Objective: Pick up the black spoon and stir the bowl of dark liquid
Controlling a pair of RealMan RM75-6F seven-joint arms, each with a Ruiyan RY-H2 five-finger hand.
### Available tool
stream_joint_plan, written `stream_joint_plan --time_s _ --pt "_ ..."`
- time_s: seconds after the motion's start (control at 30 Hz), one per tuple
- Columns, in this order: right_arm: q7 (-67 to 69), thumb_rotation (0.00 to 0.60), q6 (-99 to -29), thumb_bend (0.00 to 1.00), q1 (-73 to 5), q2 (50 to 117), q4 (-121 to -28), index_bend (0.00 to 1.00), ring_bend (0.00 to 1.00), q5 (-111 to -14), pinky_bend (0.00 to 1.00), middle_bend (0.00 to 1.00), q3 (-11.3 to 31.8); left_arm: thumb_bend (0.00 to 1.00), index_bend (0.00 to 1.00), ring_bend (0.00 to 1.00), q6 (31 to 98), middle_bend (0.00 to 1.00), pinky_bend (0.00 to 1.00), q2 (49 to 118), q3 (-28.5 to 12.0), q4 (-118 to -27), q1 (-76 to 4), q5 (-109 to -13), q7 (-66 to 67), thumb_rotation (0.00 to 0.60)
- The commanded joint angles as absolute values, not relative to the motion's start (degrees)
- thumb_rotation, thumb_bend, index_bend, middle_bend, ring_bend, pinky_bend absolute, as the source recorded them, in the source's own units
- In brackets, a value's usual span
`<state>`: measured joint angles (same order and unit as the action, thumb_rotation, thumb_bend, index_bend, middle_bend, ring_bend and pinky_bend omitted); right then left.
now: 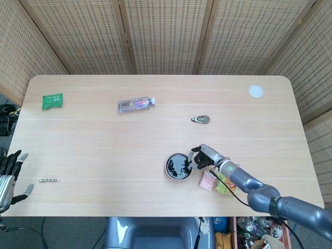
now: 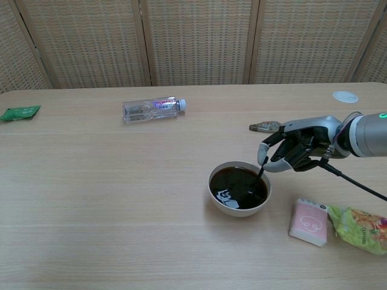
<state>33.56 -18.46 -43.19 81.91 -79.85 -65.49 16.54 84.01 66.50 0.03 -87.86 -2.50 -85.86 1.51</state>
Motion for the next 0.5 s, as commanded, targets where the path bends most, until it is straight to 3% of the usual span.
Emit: stream_joint_plan --time_s 0.03,0.4,0.5 --pt "34.06 0.600 -18.62 0.69 -42.64 81.53 -80.07 0.67 0.96 -66.24 1.00 0.94 16.55 0.32 0.00 0.00 84.02 0.00 0.00 66.47 0.00 -88.05 -2.58 -85.93 1.67 0.600" --pt "34.58 0.600 -19.57 0.69 -42.49 81.83 -79.60 0.66 0.96 -67.88 1.00 0.94 16.54 0.32 0.00 0.00 84.54 0.00 0.00 66.24 0.16 -88.22 -2.16 -85.86 1.64 0.600" --pt "34.40 0.600 -19.51 0.64 -42.55 81.78 -79.57 0.63 0.96 -68.11 1.00 0.93 16.19 0.32 0.00 0.00 84.57 0.00 0.00 66.26 0.21 -88.14 -2.12 -85.90 1.54 0.600"
